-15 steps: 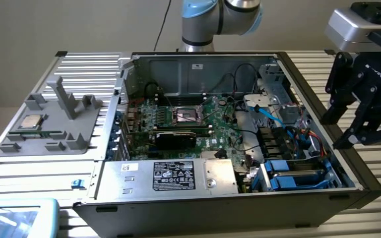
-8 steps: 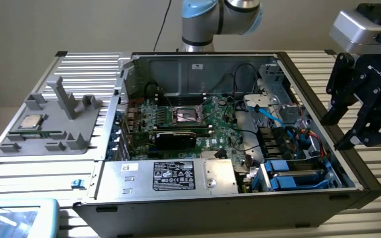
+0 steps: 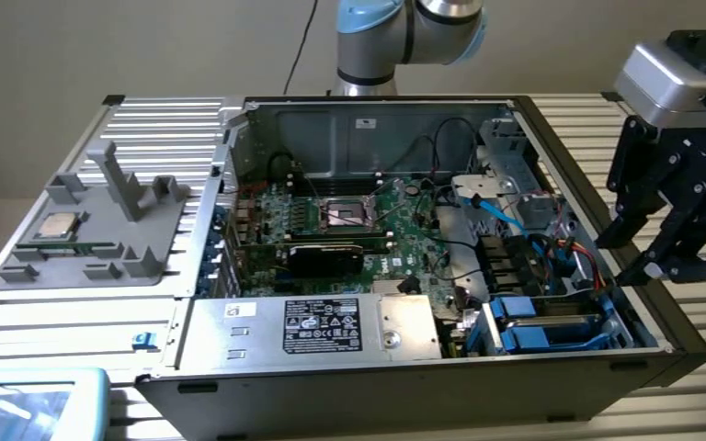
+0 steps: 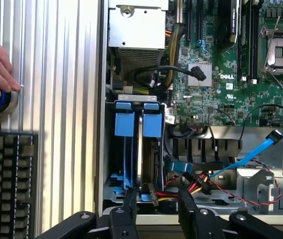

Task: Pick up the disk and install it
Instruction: 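Insert the first disk wire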

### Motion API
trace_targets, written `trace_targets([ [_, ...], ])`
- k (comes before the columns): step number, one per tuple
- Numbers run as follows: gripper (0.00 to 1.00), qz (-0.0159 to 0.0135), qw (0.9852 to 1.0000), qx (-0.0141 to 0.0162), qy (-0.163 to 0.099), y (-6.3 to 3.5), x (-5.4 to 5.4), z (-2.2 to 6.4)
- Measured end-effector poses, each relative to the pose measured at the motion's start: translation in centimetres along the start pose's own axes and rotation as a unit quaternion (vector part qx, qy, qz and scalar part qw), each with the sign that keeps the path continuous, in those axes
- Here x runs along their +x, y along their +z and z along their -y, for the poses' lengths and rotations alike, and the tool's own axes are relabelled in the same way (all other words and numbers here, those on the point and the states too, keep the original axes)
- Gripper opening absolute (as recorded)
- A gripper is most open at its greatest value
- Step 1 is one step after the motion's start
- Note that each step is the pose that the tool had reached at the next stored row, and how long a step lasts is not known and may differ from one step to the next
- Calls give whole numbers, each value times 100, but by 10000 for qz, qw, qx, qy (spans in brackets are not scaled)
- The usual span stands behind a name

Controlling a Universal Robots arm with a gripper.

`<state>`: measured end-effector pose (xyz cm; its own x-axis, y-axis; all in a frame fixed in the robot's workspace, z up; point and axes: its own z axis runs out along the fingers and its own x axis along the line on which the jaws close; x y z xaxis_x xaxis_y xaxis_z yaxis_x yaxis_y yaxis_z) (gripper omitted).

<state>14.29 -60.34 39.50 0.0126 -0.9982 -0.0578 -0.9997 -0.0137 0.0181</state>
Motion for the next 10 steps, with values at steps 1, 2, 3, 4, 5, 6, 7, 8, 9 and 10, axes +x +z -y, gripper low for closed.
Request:
trace_targets([
  [1,40,10,10000,-1,-17,17,14,0],
  [2,40,19,10000,-2,-35,35,26,-2],
  [3,40,25,10000,-3,-53,52,38,-8],
  [4,40,32,10000,-4,-75,68,48,-15],
  [5,40,40,9999,-6,-108,82,58,-18],
  [6,40,50,9999,-8,-149,98,67,-21],
  [7,40,59,9998,-11,-190,112,75,-25],
  [8,40,68,9997,-13,-233,126,83,-29],
  [9,40,78,9996,-15,-275,140,90,-34],
  [10,40,88,9995,-18,-317,154,97,-39],
])
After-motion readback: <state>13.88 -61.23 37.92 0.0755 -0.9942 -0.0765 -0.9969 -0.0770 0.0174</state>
